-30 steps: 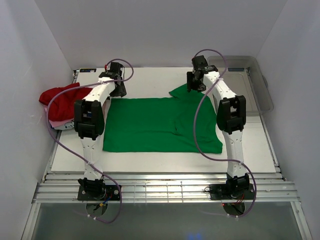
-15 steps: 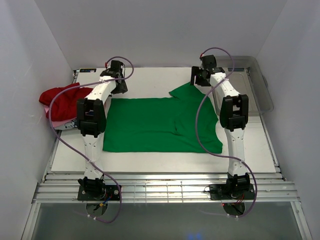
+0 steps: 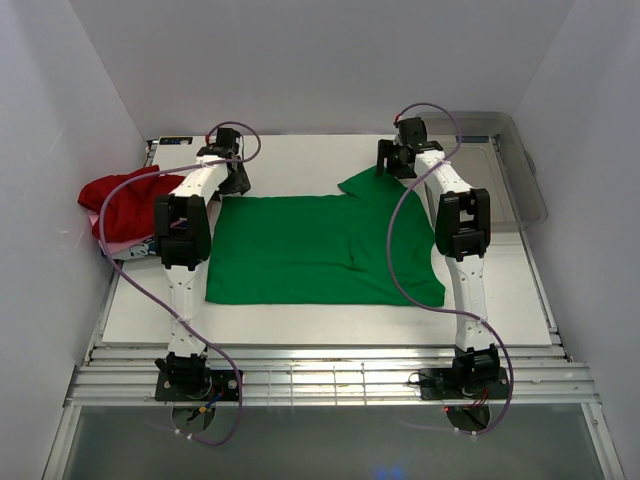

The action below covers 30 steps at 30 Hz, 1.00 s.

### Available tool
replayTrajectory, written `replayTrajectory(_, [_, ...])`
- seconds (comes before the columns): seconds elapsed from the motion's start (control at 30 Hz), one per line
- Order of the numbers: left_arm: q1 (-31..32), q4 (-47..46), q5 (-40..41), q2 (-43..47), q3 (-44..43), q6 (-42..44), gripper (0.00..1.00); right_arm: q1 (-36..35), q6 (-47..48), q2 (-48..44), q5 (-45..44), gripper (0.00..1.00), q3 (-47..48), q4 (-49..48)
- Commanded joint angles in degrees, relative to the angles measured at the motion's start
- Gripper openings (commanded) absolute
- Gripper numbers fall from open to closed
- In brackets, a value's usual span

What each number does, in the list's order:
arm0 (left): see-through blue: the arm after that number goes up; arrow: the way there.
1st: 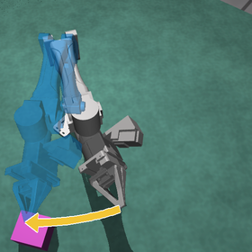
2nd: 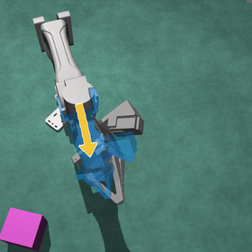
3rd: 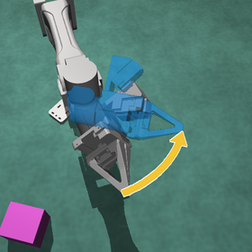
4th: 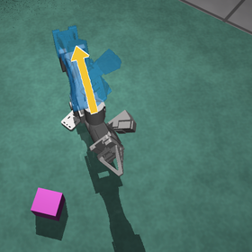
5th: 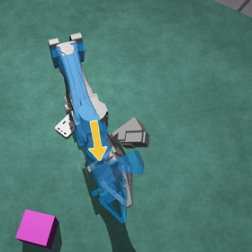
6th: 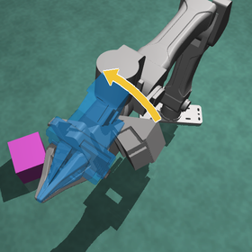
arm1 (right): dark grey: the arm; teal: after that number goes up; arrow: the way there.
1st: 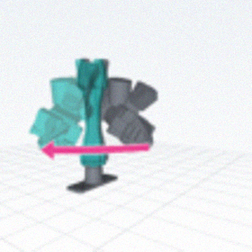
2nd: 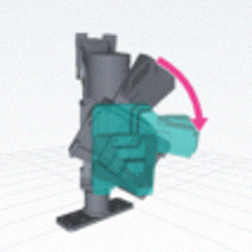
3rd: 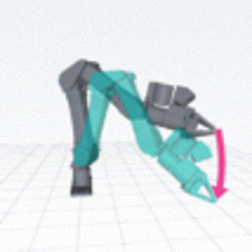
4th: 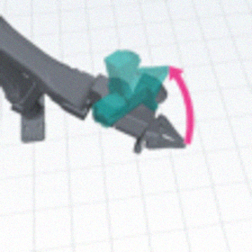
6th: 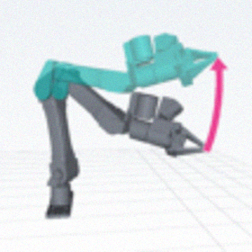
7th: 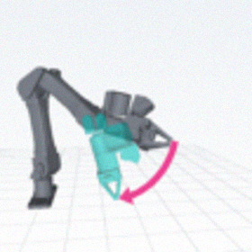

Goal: Fold and stack the t-shirts
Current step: Fold the tshirt

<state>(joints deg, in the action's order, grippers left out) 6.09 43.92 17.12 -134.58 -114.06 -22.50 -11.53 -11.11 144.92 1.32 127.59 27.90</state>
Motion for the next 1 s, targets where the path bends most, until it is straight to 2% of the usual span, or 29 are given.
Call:
replayTrajectory(0.0, [-0.5,-0.8,-0.8,1.1,-1.6,-0.3,0.76,-0.2,1.1,1.7,-0.8,0.77,2.2,-1.6])
replayTrajectory(0.1, [-0.9,-0.8,-0.9,0.5,-1.4,-0.2,0.76,-1.0,1.9,2.2,-0.6,0.65,2.3,-0.6])
replayTrajectory(0.13, [-0.9,-0.8,-1.0,0.4,-1.3,-0.2,0.76,-1.2,2.2,2.4,-0.6,0.50,2.2,-0.3])
replayTrajectory(0.2, [-1.1,-0.9,-1.0,0.4,-1.3,-0.3,0.75,-2.2,3.4,2.6,-0.7,0.40,2.1,0.5])
replayTrajectory(0.23, [-1.2,-0.9,-1.1,0.4,-1.3,-0.3,0.75,-2.7,3.6,2.6,-0.5,0.31,1.7,0.7])
replayTrajectory(0.33, [-1.3,-0.9,-1.6,0.0,-2.0,-0.7,0.76,-3.4,3.6,2.6,-0.3,0.18,0.7,1.1])
replayTrajectory(0.47, [-1.4,-1.2,-1.8,-0.2,-2.3,-1.1,0.75,-4.1,3.8,2.2,-0.9,0.09,0.2,1.3])
replayTrajectory(0.7, [-1.5,-1.2,-2.4,-1.0,-2.1,-1.5,0.73,-4.2,4.2,1.3,-1.1,0.08,-0.8,1.3])
replayTrajectory(0.97, [-1.5,-1.1,-1.8,-0.3,0.1,-2.4,0.42,-4.2,4.7,0.4,-3.0,0.08,-3.0,1.1])
